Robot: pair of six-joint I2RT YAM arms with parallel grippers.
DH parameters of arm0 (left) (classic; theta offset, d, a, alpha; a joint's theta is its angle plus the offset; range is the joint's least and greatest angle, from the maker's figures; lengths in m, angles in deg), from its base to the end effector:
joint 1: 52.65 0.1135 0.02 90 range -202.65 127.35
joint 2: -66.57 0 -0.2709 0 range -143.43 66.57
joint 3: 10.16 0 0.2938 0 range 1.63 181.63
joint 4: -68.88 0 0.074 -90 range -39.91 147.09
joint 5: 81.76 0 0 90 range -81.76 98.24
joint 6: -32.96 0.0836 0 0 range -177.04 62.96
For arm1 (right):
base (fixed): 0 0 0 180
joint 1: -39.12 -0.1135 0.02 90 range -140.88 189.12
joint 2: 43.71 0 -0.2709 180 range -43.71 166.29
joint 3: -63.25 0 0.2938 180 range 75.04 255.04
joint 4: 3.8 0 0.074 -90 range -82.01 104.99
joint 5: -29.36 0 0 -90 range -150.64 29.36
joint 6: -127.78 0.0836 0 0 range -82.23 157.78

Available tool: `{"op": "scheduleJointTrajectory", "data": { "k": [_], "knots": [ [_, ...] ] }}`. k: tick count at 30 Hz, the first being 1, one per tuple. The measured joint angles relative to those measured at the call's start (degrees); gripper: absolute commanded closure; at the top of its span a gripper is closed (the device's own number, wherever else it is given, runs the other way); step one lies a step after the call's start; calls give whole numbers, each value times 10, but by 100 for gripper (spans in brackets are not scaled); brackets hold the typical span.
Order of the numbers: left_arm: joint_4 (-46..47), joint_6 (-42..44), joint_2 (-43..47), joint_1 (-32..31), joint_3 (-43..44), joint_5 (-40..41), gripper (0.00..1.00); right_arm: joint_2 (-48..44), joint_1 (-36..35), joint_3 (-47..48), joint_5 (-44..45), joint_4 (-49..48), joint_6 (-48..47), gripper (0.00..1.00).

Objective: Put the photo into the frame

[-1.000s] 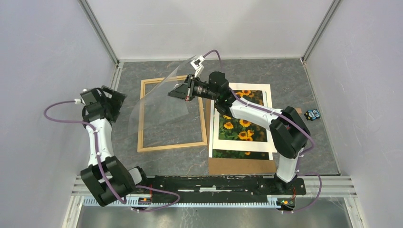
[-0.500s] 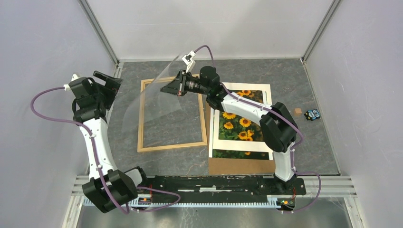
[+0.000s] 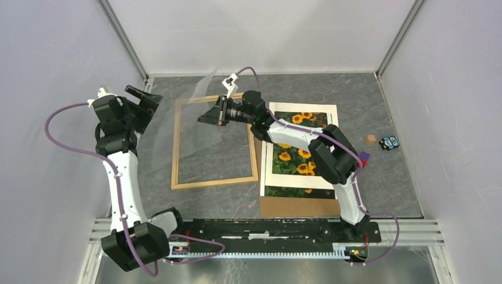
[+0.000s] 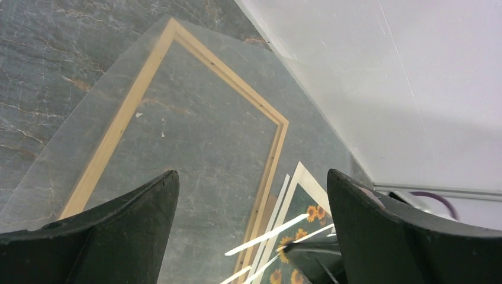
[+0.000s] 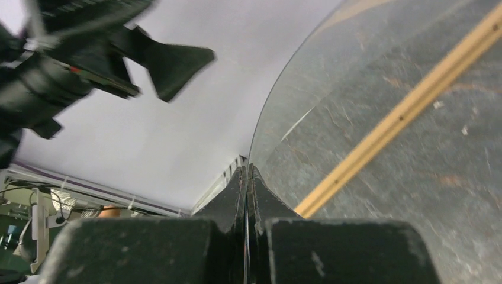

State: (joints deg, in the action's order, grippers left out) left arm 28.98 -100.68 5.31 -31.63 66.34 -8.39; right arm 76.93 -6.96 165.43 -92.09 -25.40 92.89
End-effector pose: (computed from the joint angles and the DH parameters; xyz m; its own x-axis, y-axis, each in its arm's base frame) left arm 0.3010 0.0900 0.3640 -0.2122 -0.7899 -0.5753 -0.3418 0.6115 -0.7136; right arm 0.3722 0.4494 0.2615 -0.7787 0.2001 -0.5946 -0.5894 0.0915 0.8027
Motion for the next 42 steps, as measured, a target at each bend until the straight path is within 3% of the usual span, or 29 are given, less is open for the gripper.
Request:
{"op": "scheduleJointTrajectory", "data": {
  "k": [22, 42],
  "knots": [
    [27, 23, 3, -35, -61, 15, 0, -43, 5, -283, 76, -93, 10, 100],
    [61, 64, -59, -47, -78, 20, 0, -71, 5, -367, 150, -112, 15, 100]
  ]
}}
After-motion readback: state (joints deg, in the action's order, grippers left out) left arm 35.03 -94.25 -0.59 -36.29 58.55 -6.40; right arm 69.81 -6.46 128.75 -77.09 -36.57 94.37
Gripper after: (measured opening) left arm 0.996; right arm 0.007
